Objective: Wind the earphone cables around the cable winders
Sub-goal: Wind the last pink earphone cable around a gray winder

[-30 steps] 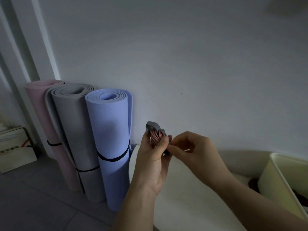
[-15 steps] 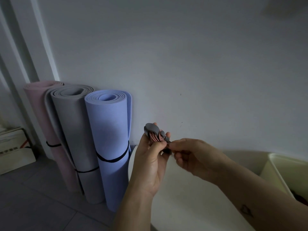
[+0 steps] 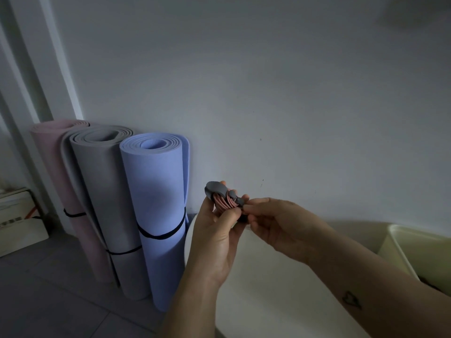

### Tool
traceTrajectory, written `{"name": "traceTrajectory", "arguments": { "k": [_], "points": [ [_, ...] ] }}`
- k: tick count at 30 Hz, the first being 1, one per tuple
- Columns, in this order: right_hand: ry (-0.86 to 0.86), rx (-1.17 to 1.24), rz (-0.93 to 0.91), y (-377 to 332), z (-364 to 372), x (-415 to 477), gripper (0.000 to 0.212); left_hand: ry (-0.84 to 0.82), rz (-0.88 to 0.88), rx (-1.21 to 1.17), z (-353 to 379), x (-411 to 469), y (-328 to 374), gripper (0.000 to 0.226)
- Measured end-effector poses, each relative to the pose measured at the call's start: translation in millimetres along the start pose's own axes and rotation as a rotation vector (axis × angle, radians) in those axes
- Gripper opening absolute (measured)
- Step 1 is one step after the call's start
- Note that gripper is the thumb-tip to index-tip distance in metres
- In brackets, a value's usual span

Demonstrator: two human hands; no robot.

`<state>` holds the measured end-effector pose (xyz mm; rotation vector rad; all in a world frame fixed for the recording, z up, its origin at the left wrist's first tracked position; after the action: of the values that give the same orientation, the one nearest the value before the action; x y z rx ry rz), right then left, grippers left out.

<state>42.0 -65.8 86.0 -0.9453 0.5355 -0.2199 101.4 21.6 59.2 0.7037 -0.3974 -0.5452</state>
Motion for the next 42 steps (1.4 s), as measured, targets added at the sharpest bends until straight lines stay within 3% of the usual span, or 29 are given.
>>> {"name": "traceTrajectory", "arguments": {
  "k": [8, 14, 17, 23, 32, 36, 42],
  "points": [
    [-0.064, -0.162, -0.121, -7.7, 0.7, -7.4, 0.011, 0.066, 0.023, 0.113, 3.4, -5.5, 0.3, 0.027],
    [0.012, -0.877, -0.730, -18.1, 7.9, -23.1, 0.010, 0.100, 0.042, 0.068, 2.9, -4.8, 2.9, 0.021],
    [-0.018, -0.958, -0.867, -16.5, 9.5, -23.0, 0.011, 0.121, 0.048, 0.068, 2.3, -5.0, 2.1, 0.023],
    [0.034, -0.930, -0.749, -20.4, 11.0, -20.7, 0.011, 0.125, 0.084, 0.133, -1.7, -4.8, 4.1, 0.041],
    [0.006, -1.018, -0.690, -30.9, 8.5, -12.0, 0.007, 0.114, -0.012, 0.056, -1.8, -6.5, -4.6, 0.029],
    [-0.123, -1.025, -0.757, -36.4, 6.6, -15.8, 0.008, 0.021, -0.112, 0.071, 3.9, -8.5, -2.5, 0.017],
    [-0.194, -1.081, -0.766, -42.2, 0.2, -17.8, 0.014, -0.019, -0.305, -0.062, 8.7, -11.3, -4.8, 0.022]
  ]
}}
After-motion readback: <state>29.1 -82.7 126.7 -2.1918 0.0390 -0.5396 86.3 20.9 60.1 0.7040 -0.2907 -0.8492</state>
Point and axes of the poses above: each hand's wrist, its own x-axis towards the middle knuckle, its own z-axis out of the palm, y = z × x, the point moved 4 cm from there along x, towards the middle knuckle, and after that the axes turned 7 degrees about x, right-handed, at the moved point
